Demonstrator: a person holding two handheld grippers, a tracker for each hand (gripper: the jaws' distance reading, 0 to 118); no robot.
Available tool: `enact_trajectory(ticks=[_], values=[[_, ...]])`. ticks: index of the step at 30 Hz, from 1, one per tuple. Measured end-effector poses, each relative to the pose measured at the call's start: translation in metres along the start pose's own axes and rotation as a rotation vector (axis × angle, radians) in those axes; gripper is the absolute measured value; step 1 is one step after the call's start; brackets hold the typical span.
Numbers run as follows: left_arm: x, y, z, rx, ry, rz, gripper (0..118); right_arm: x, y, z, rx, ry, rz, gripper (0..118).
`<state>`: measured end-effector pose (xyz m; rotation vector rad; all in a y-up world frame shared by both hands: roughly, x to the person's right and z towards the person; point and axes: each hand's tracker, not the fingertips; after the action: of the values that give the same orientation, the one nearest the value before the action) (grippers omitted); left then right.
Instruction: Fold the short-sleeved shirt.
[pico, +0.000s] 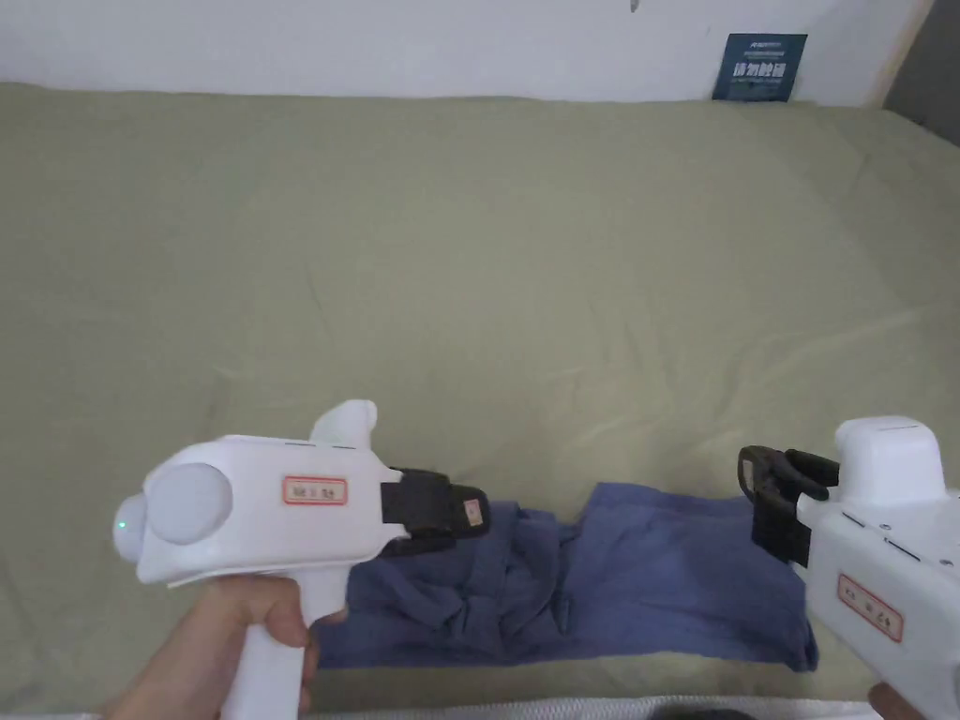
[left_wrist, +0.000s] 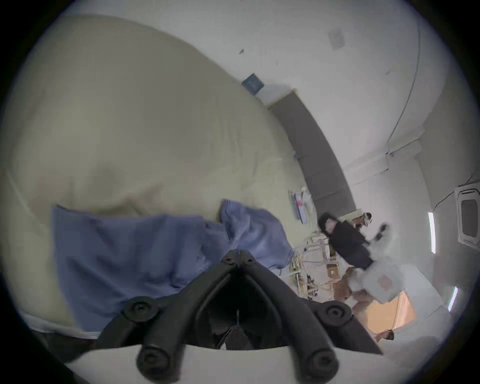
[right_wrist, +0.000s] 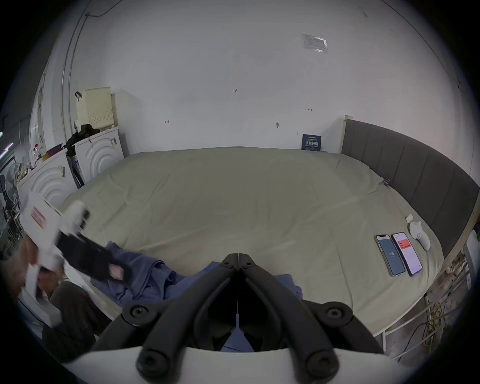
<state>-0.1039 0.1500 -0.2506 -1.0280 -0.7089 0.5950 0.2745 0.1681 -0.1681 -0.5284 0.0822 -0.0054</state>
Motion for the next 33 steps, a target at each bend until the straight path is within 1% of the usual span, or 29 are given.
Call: enact_trajectory(ticks=[2,3,5,6,9,11,15,16,17,18,19,20,22,25,26,27,28,29,30,31,32,33], values=[[-0.017,0.009,0.028,0.032,0.028,-0.001,0,-0.002,0.002,0.000,0.004,0.003,0.003,0],[-0.027,0.011,0.041,0.047,0.068,-0.011,0,-0.003,0.003,-0.001,0.005,0.006,0.002,0],[-0.050,0.012,0.055,0.031,0.143,0.010,0,-0.005,0.005,-0.001,0.006,0.010,-0.001,0],[-0.060,0.010,0.057,0.006,0.154,0.028,0,-0.007,0.005,-0.002,0.006,0.010,-0.001,0],[-0.088,0.004,0.061,-0.031,0.160,0.065,0,-0.009,0.005,-0.004,0.004,0.013,-0.003,0],[-0.089,-0.003,0.057,-0.045,0.161,0.072,0,-0.011,0.004,-0.006,-0.001,0.014,-0.005,0],[-0.110,-0.003,0.048,-0.085,0.091,0.124,0,-0.011,0.003,-0.009,-0.007,0.008,-0.007,0],[-0.115,-0.003,0.044,-0.097,0.045,0.133,7,-0.011,0.004,-0.009,-0.009,0.005,-0.006,0],[-0.121,-0.002,0.040,-0.115,-0.012,0.146,28,-0.010,0.003,-0.010,-0.010,0.002,-0.004,0],[-0.135,0.002,0.035,-0.131,-0.050,0.168,81,-0.009,0.003,-0.010,-0.011,0.000,-0.004,0],[-0.139,0.002,0.027,-0.148,-0.057,0.170,118,-0.009,0.004,-0.010,-0.011,-0.003,-0.005,0],[-0.145,0.006,0.025,-0.102,-0.086,0.172,118,-0.008,0.004,-0.010,-0.010,-0.007,-0.008,0],[-0.161,0.009,0.013,-0.142,-0.119,0.204,117,-0.006,0.005,-0.010,-0.009,-0.014,-0.014,0],[-0.176,0.012,0.000,-0.121,-0.216,0.249,115,-0.005,0.007,-0.008,-0.009,-0.024,-0.017,0],[-0.154,0.003,-0.008,-0.129,-0.237,0.253,112,-0.005,0.008,-0.006,-0.008,-0.028,-0.015,0],[-0.148,0.000,-0.015,-0.128,-0.222,0.255,105,-0.004,0.008,-0.005,-0.007,-0.030,-0.014,0],[-0.146,-0.001,-0.019,-0.132,-0.185,0.252,83,-0.004,0.009,-0.004,-0.007,-0.033,-0.014,0],[-0.144,-0.001,-0.020,-0.121,-0.129,0.237,35,-0.004,0.009,-0.003,-0.003,-0.037,-0.014,0],[-0.126,-0.006,-0.023,-0.121,-0.041,0.215,13,-0.004,0.010,-0.001,0.001,-0.041,-0.014,0],[-0.124,-0.008,-0.020,-0.098,0.010,0.209,13,-0.005,0.011,0.000,0.008,-0.046,-0.013,0],[-0.123,-0.010,-0.018,-0.118,-0.064,0.230,13,-0.006,0.013,0.003,0.019,-0.054,-0.010,0],[-0.118,-0.013,-0.011,-0.103,-0.082,0.253,13,-0.008,0.015,0.007,0.031,-0.055,-0.008,0]])
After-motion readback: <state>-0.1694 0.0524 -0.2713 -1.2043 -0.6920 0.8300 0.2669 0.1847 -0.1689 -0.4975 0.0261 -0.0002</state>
